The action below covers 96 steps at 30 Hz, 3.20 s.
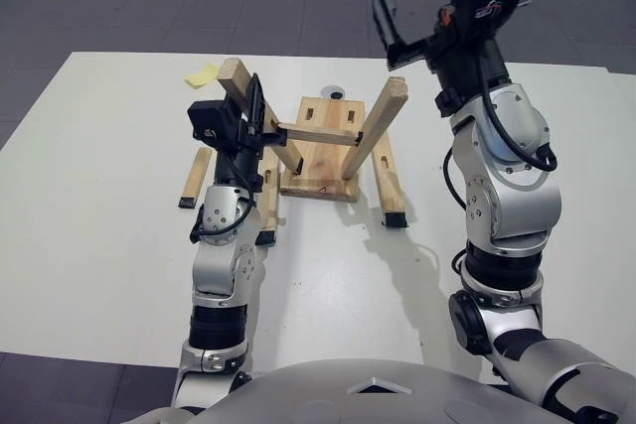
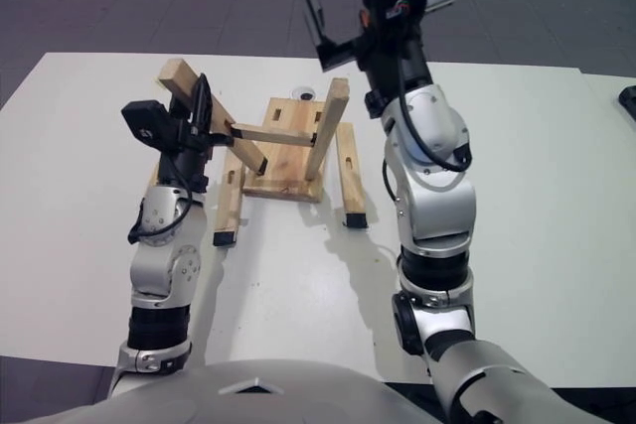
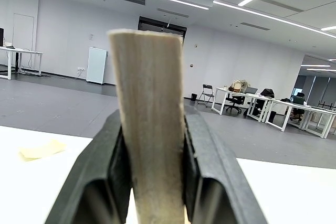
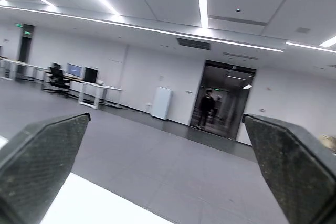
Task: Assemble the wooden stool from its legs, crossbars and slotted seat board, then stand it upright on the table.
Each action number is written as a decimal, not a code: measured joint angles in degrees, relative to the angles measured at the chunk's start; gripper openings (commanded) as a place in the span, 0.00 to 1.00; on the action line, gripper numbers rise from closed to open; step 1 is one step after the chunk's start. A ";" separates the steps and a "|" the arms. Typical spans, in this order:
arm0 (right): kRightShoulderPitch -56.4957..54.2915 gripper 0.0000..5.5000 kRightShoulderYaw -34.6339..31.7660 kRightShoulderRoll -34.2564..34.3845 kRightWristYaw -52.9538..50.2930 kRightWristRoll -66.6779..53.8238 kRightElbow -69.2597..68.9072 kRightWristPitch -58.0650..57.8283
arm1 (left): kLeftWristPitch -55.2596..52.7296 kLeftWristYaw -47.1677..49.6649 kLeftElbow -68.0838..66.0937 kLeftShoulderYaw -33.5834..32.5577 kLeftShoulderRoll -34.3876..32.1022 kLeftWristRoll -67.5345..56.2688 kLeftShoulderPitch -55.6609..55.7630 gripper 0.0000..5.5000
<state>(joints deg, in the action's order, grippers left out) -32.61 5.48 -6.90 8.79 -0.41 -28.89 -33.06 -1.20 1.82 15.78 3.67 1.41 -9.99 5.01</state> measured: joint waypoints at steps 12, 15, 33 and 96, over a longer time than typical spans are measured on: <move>0.32 0.94 10.67 -0.64 2.78 2.20 2.83 -5.90 | 1.65 0.96 -0.56 2.29 0.62 3.20 -1.98 0.19; 0.05 0.84 11.02 -0.59 2.58 3.24 3.08 -6.92 | 1.66 1.07 -0.71 2.29 0.82 3.31 -2.03 0.19; -4.31 0.33 22.86 1.82 3.87 10.49 11.34 -14.68 | -0.82 1.28 0.84 1.63 1.29 3.55 -1.80 0.19; -14.12 0.71 -18.43 -0.65 -7.92 -6.64 12.43 0.35 | -13.76 -11.01 -6.26 1.29 -7.09 4.16 1.60 0.90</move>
<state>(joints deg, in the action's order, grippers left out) -46.73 -12.95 -7.56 0.87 -7.06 -16.46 -32.70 -14.96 -9.19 9.52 4.95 -5.68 -5.83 6.61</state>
